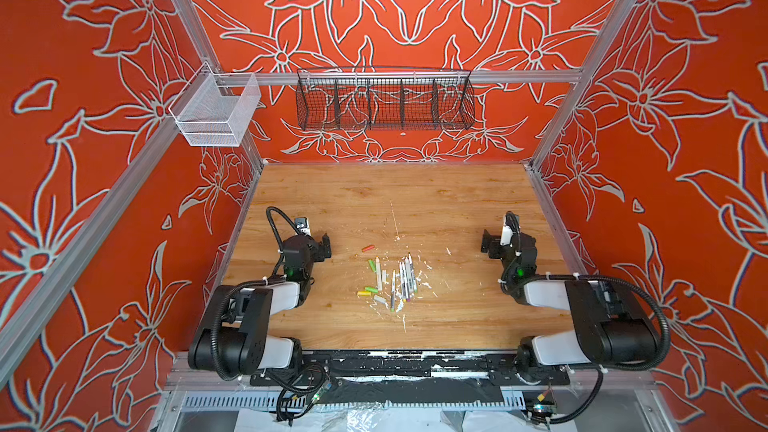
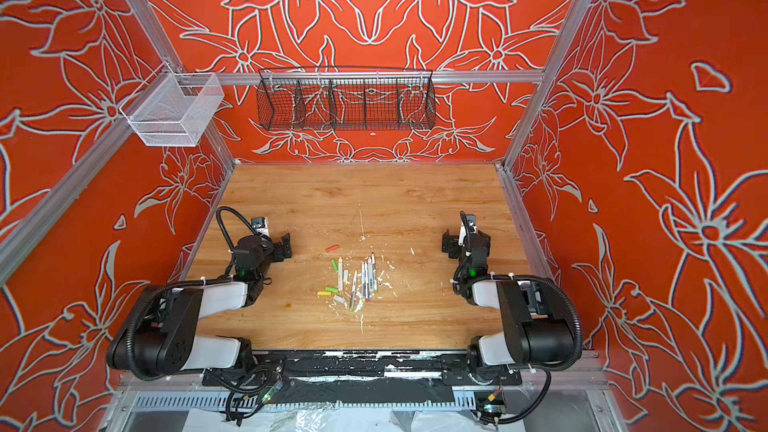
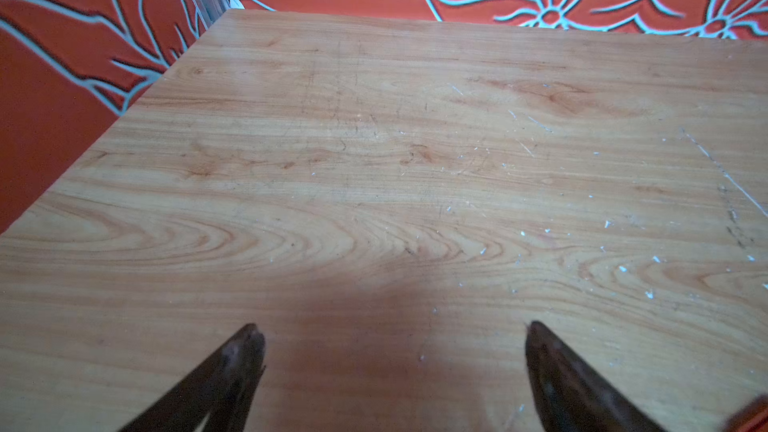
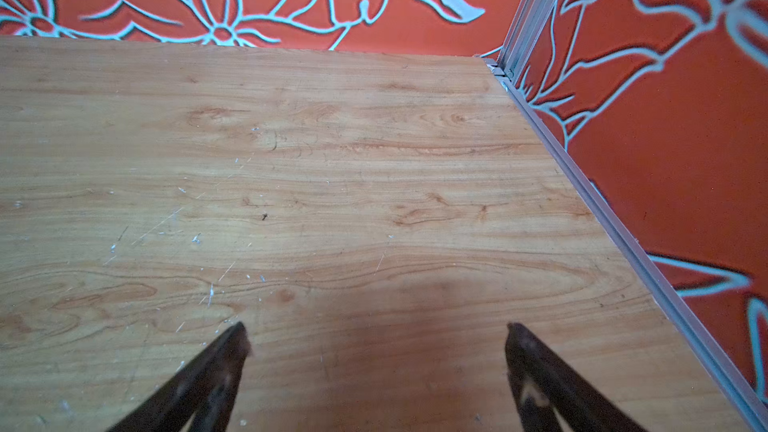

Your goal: Insert the pens into the pen caps

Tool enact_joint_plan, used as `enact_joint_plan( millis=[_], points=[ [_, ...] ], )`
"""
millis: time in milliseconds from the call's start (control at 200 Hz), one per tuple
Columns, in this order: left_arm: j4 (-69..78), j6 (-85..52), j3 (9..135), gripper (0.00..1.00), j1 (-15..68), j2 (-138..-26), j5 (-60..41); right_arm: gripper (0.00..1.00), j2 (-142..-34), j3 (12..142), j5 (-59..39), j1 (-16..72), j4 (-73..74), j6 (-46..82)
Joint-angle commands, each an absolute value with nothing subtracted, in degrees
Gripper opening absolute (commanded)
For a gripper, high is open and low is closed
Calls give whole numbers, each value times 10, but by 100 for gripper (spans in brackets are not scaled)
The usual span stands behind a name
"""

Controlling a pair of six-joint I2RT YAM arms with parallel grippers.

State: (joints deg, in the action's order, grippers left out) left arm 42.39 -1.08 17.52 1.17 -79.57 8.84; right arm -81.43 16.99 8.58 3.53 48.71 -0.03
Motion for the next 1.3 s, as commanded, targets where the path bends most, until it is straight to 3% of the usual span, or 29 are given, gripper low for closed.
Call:
enact_joint_plan(
  millis=[0, 806, 901, 996, 1106, 1296],
  points=[
    [441, -4, 174, 97, 10, -799, 83, 97, -820, 176, 92, 38, 490, -6],
    [427, 2, 179, 97, 0, -788, 39, 97, -821, 182, 85, 34, 479, -2],
    [397, -1, 184, 97, 11, -754, 80, 97, -814, 181, 95, 36, 487, -4],
    [310, -14, 214, 97, 30, -718, 142, 97, -770, 216, 110, 40, 376, -3],
    [216, -61, 267, 97, 51, -714, 249, 97, -758, 230, 118, 48, 352, -12],
    [-24, -168, 392, 97, 76, -720, 328, 98, -710, 302, 134, 78, 206, -7]
  ],
)
